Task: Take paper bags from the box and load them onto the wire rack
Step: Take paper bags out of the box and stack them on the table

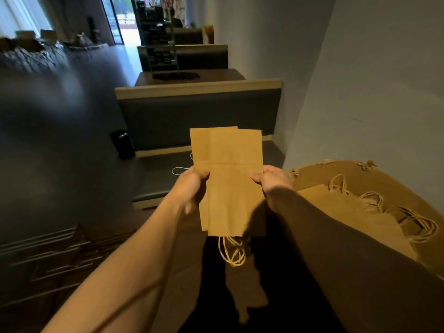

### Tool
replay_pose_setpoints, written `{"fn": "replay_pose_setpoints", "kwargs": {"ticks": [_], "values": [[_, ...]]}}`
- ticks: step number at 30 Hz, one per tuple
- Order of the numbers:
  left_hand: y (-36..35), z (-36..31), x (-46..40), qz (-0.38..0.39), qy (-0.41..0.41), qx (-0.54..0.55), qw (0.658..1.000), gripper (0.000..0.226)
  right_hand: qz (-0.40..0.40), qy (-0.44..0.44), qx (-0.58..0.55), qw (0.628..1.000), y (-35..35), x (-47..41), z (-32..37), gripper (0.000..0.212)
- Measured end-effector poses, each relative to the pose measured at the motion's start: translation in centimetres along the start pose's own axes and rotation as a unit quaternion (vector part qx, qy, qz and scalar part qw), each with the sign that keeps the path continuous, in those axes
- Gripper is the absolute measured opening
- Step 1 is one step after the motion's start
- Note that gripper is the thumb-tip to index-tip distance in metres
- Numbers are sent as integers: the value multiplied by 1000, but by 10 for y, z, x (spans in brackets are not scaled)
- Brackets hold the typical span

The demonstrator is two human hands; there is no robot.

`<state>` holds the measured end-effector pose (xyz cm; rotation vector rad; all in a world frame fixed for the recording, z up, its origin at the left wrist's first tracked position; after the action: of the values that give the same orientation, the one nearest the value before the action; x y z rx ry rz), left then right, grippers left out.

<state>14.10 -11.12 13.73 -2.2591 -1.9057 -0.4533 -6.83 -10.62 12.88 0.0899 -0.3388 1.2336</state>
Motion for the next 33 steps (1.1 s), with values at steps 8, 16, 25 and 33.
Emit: {"fn": "replay_pose_setpoints", "kwargs": {"ticks": [8, 16, 25, 33], "values": [[91, 68, 17, -17, 41, -60, 997, 13, 68, -34, 82, 994, -72, -1, -72, 4], [86, 82, 12, 77, 50, -135, 987, 47, 128, -84, 30, 988, -91, 8, -71, 28], [79, 74, -9, -45, 26, -90, 995, 28, 129, -139, -177, 966, -81, 3, -82, 25], [76, 113, -19, -52, 101, 29, 993, 54, 139, -210, 31, 967, -69, -5, -120, 56]]}}
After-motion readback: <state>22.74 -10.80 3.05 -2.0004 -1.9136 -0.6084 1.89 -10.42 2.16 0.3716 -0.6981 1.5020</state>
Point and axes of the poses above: each hand's wrist, its own x-axis away from the middle knuckle, its own y-axis out of the back of the hand, z = x × y, the point moved 9 cm from there along -x, towards the middle knuckle, and after that the axes turned 14 degrees about -x, right-handed, at the moved point
